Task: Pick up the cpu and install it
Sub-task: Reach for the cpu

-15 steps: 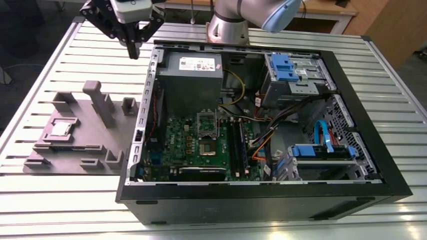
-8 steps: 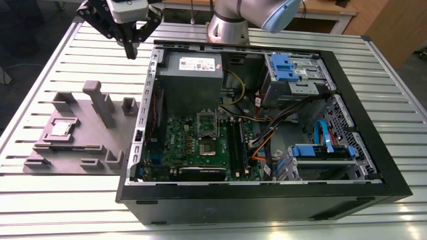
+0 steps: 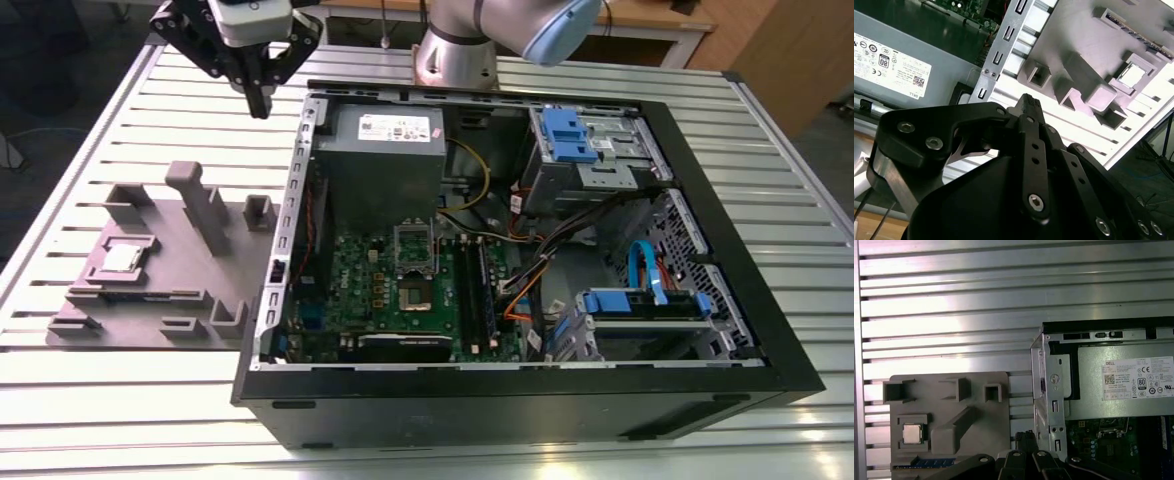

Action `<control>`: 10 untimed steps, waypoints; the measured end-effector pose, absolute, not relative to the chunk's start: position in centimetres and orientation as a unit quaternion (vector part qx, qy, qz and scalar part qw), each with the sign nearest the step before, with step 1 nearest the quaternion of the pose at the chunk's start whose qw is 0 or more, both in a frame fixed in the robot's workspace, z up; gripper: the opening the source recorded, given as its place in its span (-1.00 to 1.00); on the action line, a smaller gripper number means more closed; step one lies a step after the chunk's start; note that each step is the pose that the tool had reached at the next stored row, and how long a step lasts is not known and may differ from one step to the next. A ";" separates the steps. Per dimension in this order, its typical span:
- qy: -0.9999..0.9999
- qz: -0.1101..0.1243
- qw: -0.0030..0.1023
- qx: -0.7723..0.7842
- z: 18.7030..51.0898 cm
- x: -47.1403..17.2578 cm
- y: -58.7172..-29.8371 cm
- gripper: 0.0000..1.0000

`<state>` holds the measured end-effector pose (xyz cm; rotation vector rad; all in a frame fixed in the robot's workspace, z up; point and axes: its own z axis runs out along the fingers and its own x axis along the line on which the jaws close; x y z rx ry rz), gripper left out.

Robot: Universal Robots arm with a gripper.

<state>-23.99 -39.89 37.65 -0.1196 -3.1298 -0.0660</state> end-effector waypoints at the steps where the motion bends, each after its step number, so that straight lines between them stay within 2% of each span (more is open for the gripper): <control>1: -0.999 -0.021 0.004 -0.038 37.6 -24.0 -39.9 -0.80; 10: -0.999 -0.021 0.005 -0.038 37.5 -24.5 -39.9 -0.80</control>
